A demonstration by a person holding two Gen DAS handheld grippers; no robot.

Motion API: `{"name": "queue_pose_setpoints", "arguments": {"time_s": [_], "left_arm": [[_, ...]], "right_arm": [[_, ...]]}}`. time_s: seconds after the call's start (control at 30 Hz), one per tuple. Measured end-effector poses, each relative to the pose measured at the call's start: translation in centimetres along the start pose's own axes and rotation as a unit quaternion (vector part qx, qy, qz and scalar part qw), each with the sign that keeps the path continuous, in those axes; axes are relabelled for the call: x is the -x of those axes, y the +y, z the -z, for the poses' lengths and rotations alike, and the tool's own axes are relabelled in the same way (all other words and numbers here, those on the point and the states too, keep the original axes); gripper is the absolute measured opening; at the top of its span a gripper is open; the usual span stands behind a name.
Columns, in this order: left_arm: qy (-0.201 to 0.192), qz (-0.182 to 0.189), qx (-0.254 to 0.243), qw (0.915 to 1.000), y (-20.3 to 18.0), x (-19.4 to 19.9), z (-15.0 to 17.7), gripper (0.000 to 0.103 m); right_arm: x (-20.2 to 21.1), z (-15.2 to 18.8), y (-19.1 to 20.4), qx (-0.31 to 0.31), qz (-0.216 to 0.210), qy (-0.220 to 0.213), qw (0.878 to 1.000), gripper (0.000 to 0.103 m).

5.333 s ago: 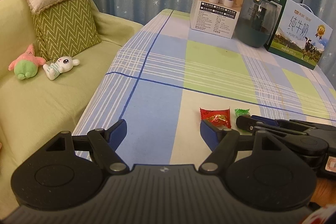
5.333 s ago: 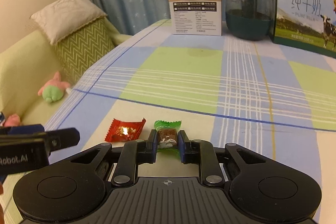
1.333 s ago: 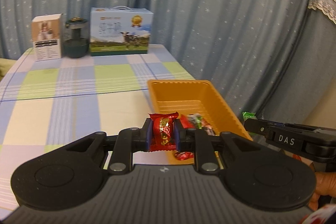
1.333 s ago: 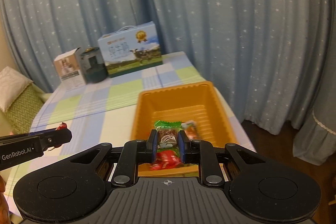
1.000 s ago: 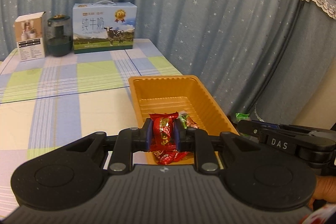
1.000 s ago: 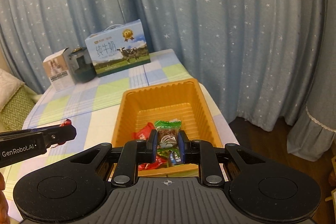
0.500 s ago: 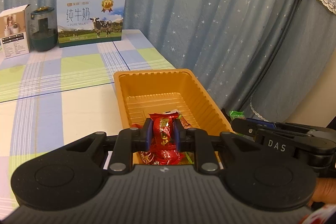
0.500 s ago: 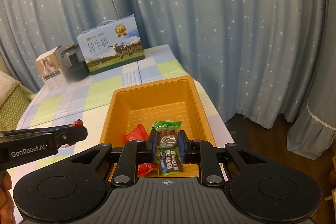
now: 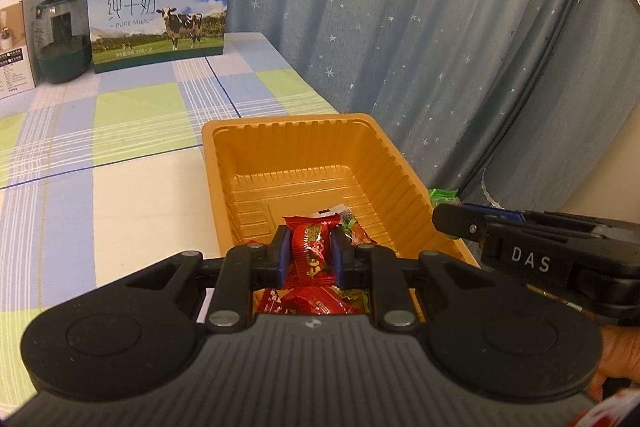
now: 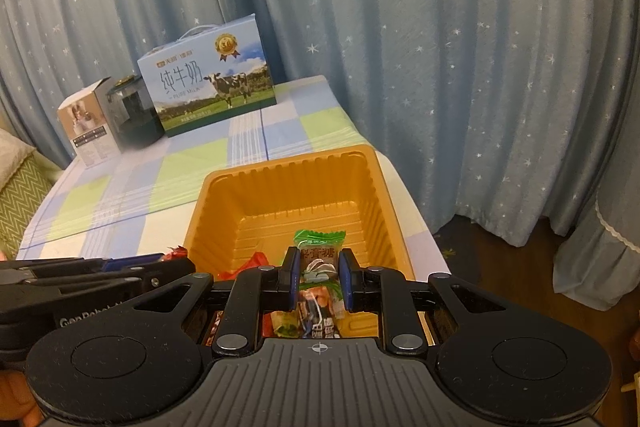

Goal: Organize snacks
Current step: 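Lower both tools into the tray and open the left tool to drop the red candy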

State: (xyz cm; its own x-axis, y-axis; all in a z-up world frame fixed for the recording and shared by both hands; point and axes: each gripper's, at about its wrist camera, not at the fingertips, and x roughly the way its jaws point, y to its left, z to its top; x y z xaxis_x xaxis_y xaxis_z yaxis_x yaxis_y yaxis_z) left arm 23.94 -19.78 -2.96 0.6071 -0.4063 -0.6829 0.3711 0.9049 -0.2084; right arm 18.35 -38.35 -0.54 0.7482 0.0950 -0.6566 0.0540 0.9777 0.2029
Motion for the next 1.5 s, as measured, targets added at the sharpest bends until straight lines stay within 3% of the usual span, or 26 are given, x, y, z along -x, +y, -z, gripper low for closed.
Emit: {"name": "queue_pose_setpoints", "arguments": {"time_s": [0.37,0.47,1.5], "left_arm": [[0.013,0.007,-0.008,0.9999,-0.1,-2.4,-0.6,0.019],[0.013,0.006,-0.011,0.9998,-0.2,-2.7,-0.6,0.025],[0.010,-0.035,-0.004,0.9993,2.5,0.5,0.8,0.034]], "right_arm": [[-1.3,-0.7,-0.7,-0.003,0.004,0.006,1.000,0.021],[-1.4,-0.7,-0.8,-0.005,0.006,0.006,1.000,0.021],[-0.8,-0.8,1.1,0.000,-0.023,0.012,1.000,0.021]]}}
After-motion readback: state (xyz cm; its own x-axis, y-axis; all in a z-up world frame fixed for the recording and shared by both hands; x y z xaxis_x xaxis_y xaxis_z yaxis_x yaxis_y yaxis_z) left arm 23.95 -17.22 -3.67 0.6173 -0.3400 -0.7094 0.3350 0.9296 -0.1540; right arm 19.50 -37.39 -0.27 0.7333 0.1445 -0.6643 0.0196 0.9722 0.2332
